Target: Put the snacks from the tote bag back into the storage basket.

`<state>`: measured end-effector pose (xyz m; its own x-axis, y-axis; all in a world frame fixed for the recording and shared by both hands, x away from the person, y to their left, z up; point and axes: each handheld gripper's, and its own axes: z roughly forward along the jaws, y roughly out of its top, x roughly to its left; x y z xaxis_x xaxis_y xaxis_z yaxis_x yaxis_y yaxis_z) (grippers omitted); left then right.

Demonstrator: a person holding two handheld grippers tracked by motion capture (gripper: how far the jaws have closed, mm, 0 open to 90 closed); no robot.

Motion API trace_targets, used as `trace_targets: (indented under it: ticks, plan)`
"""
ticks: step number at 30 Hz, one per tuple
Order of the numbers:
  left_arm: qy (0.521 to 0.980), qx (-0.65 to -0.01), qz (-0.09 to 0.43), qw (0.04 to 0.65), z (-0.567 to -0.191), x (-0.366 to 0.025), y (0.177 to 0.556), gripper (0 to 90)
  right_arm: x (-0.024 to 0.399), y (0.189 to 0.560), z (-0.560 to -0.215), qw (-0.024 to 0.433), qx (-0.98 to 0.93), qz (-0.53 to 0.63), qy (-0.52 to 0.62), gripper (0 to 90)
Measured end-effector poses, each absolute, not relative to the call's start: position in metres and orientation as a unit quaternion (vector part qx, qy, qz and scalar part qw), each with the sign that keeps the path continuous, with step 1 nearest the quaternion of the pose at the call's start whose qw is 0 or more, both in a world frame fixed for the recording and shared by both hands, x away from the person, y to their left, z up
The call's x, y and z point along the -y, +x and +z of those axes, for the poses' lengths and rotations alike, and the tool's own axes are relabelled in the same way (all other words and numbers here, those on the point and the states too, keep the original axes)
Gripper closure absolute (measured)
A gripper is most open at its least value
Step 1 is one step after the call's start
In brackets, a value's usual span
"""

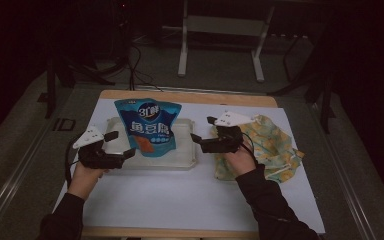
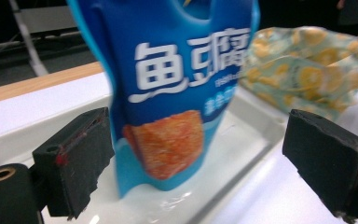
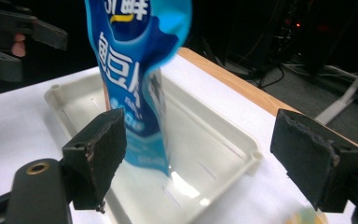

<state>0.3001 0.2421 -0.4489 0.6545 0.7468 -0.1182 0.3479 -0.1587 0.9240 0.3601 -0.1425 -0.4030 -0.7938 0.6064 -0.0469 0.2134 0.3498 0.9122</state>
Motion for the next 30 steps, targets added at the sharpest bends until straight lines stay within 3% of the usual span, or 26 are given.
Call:
trace_targets:
  ticks: [12,30]
  plan:
    - [0.744,-0.368,0.174,0.531,-0.472,-0.231,0.279,9.0,0.194,0.340,-0.412,0.207,-0.792,0.504,0.276,18.3]
    - [0.764,-0.331,0.154,0.532,-0.485,-0.181,0.263,9.0,0.265,0.310,-0.445,0.220,-0.779,0.485,0.331,18.3]
